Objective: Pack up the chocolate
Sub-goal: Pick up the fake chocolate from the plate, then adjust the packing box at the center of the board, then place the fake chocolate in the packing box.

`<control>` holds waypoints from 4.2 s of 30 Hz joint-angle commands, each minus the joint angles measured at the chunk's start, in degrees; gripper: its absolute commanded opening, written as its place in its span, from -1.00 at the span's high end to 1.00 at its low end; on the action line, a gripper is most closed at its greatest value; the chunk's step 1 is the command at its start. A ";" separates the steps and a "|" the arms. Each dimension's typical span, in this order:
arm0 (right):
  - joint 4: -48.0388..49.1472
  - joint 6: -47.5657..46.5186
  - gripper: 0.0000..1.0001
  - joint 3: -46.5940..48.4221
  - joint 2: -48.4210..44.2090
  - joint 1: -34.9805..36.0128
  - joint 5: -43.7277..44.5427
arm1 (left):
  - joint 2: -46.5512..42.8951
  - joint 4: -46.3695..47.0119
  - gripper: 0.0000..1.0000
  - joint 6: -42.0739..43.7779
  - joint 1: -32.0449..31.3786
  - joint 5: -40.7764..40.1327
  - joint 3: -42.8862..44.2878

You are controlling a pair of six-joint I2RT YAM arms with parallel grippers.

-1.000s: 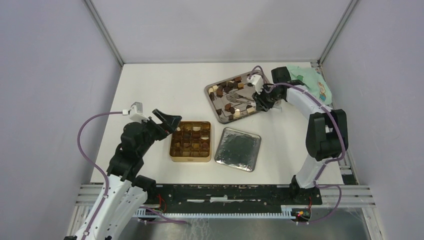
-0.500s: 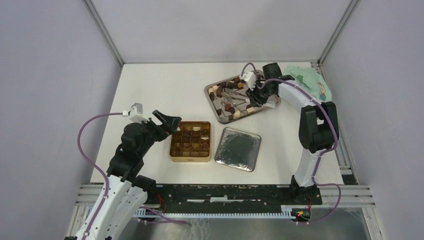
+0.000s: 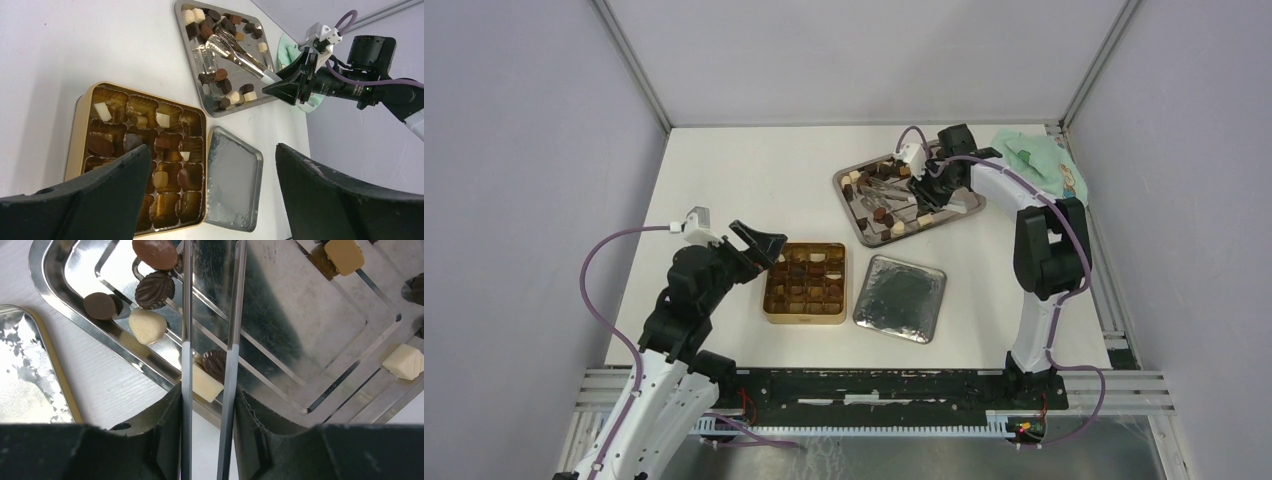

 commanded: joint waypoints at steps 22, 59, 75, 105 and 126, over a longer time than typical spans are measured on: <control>4.28 -0.17 1.00 0.39 -2.06 1.98 2.44 | 0.20 0.56 -0.95 -2.22 -0.30 -1.56 -0.26; 8.33 5.79 1.00 -20.33 -22.68 -5.03 -16.59 | 58.32 -13.72 0.30 27.74 1.78 -9.05 24.37; 4.63 3.05 1.00 -20.31 -26.28 -5.06 -23.67 | 47.10 -0.77 0.97 26.92 1.53 -10.98 17.97; -11.76 -16.26 1.00 -20.94 -37.36 4.65 -25.40 | 47.46 0.69 0.96 16.68 -2.07 -21.13 12.22; -13.02 -17.29 0.99 -30.16 -38.35 11.62 -16.06 | 31.66 -4.27 -0.35 12.83 -0.88 -12.06 13.12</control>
